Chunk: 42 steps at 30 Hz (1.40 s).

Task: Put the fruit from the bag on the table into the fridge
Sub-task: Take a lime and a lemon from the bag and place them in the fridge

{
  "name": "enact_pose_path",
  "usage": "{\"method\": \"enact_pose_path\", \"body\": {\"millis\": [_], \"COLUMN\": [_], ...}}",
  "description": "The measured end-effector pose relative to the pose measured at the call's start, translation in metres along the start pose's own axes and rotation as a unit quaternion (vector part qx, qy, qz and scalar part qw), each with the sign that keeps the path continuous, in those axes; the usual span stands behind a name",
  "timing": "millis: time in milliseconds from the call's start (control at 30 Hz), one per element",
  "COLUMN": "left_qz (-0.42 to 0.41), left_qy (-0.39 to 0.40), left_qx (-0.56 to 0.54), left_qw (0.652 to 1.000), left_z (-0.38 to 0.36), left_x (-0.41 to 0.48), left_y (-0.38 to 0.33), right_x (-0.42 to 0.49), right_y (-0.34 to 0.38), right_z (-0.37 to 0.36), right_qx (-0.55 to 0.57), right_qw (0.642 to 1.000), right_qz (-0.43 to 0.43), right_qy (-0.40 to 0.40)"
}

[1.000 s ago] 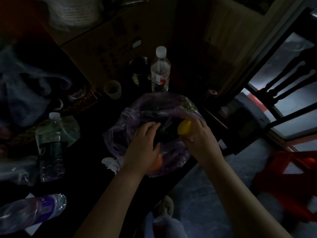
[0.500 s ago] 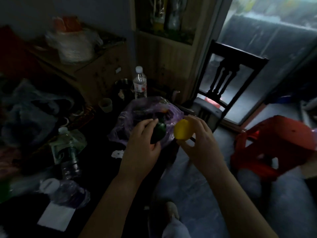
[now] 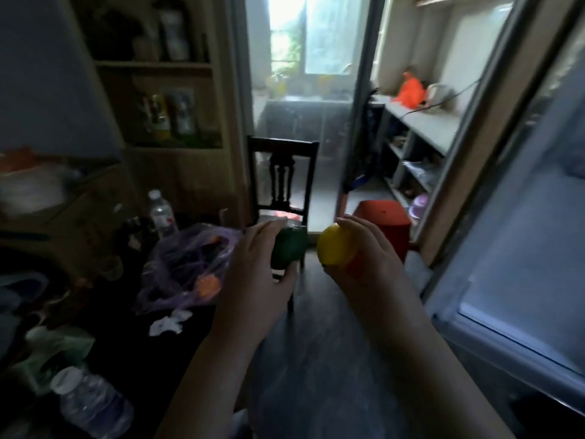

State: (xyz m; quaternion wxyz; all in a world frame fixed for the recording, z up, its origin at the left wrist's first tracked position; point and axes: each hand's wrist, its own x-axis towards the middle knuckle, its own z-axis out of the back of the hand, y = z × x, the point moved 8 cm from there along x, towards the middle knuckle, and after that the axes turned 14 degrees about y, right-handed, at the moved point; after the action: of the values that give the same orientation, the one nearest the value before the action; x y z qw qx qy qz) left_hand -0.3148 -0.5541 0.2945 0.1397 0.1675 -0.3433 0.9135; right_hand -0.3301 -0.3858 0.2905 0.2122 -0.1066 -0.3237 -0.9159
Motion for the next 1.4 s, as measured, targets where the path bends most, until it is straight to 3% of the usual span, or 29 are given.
{"method": "enact_pose_path", "body": {"millis": [300,667,1033,1400], "left_qz": [-0.088,-0.233,-0.364,-0.503], "left_qy": [0.013,0.165,0.335,0.466], "left_qx": [-0.06,-0.108,-0.253,-0.278], "left_qw": [0.994,0.952,0.831,0.673], "left_z": [-0.018,-0.15,-0.289,-0.375], "left_x": [-0.011,-0.058,-0.18,-0.287], "left_y": [-0.093,-0.299,-0.522,-0.659], "right_x": [-0.077,-0.277,-0.542,-0.71], "right_y": [-0.005,-0.072,-0.103,-0.099], "right_z": [0.088,0.238,0.352,0.383], "right_qx": [-0.051,-0.114,-0.134,-0.157], "right_qw": [0.996,0.968,0.906,0.792], "right_qz": [-0.043,-0.151,-0.276,-0.444], "right_qy": [-0.052,-0.166,-0.291,-0.388]}}
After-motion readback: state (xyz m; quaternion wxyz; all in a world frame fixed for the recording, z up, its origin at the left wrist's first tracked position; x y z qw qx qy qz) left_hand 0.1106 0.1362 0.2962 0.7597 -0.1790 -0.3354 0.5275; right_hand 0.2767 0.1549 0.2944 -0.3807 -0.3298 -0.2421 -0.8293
